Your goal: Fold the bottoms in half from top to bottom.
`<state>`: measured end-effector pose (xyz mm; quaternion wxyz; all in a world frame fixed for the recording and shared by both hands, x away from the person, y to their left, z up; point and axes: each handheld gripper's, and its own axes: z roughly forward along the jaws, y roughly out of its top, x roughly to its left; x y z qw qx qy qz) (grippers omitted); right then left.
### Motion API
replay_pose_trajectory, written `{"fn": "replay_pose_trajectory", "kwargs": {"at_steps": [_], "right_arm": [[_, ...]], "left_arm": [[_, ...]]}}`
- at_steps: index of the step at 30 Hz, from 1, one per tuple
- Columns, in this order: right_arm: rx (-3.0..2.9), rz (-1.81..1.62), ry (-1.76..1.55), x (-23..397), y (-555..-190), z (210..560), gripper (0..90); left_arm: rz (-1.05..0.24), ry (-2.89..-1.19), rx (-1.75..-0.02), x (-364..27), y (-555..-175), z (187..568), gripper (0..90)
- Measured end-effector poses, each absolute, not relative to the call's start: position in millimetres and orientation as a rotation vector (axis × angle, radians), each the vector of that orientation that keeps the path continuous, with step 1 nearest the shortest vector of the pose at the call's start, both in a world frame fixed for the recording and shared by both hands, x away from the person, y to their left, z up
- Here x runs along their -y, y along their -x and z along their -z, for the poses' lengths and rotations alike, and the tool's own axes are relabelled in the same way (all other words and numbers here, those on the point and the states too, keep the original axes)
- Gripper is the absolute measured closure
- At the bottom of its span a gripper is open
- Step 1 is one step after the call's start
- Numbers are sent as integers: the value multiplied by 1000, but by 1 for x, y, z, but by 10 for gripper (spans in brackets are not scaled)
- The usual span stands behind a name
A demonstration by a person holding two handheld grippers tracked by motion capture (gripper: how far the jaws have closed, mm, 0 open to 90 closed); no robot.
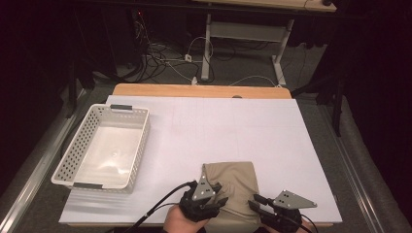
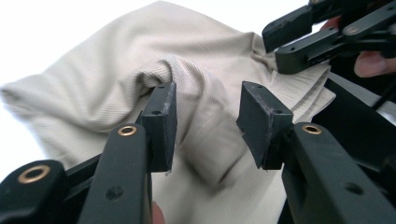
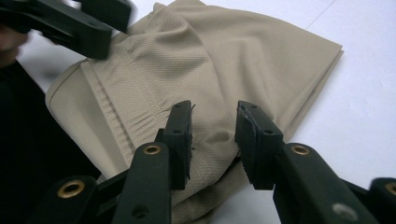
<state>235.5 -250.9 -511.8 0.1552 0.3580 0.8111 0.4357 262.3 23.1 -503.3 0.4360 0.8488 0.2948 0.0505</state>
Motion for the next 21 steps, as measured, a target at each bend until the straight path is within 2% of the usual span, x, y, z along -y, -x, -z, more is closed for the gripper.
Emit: {"fn": "replay_pose_trajectory", "kwargs": {"at_steps": [4,11,21], "right_arm": [[-2332,-1240,-1026,252,-236,514,678],[-2342,-1222,-1031,254,-237,518,682],[-2355,-1214,-1018,250,-237,519,683]], "left_arm": [[-100,-2170,-709,-19,-258,513,567],[-81,-2149,-691,-25,-243,516,690],[-48,-2122,-676,-37,-221,509,695]]}}
